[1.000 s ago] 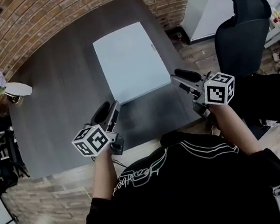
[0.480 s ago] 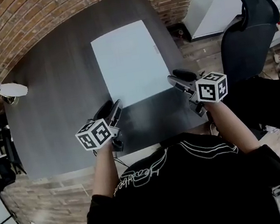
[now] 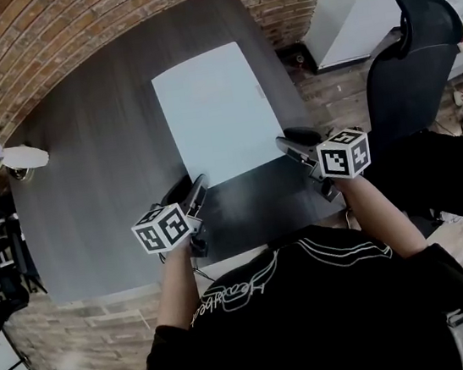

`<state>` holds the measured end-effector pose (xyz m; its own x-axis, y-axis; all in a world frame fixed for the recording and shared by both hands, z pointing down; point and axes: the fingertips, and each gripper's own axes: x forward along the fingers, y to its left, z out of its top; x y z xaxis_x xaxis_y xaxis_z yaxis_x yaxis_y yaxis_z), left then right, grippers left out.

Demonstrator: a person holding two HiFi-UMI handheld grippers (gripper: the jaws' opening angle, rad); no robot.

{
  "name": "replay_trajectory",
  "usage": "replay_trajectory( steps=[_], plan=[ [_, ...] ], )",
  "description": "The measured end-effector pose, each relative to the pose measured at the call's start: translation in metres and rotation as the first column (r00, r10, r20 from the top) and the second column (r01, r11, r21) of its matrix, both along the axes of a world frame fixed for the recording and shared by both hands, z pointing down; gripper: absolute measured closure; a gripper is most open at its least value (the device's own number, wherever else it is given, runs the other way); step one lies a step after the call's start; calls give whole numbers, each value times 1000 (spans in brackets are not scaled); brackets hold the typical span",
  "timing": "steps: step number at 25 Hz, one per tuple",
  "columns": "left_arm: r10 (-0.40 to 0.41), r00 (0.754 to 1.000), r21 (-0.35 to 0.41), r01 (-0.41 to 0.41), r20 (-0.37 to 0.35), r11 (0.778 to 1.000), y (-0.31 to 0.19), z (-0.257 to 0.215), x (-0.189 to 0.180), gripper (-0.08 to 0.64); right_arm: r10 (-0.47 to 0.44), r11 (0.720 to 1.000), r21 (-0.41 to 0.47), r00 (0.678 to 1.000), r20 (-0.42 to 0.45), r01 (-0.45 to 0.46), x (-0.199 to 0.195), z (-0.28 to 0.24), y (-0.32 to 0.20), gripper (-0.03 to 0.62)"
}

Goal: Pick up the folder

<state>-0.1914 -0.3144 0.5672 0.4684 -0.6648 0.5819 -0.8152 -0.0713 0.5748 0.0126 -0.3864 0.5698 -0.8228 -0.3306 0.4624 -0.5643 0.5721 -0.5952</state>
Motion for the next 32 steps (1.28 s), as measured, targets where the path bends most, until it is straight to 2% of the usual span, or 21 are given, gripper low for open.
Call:
replay_trajectory(
  steps=[19, 32],
  plan=[
    [-19, 1000, 16, 19, 0, 1000, 3, 1, 3, 364, 22, 1000, 11, 1000, 9, -22, 4, 0, 0, 479],
    [5, 1000, 25, -4, -7, 1000, 32, 0, 9, 364, 45, 999, 22, 999, -10, -45, 11, -2, 33, 483]
  ],
)
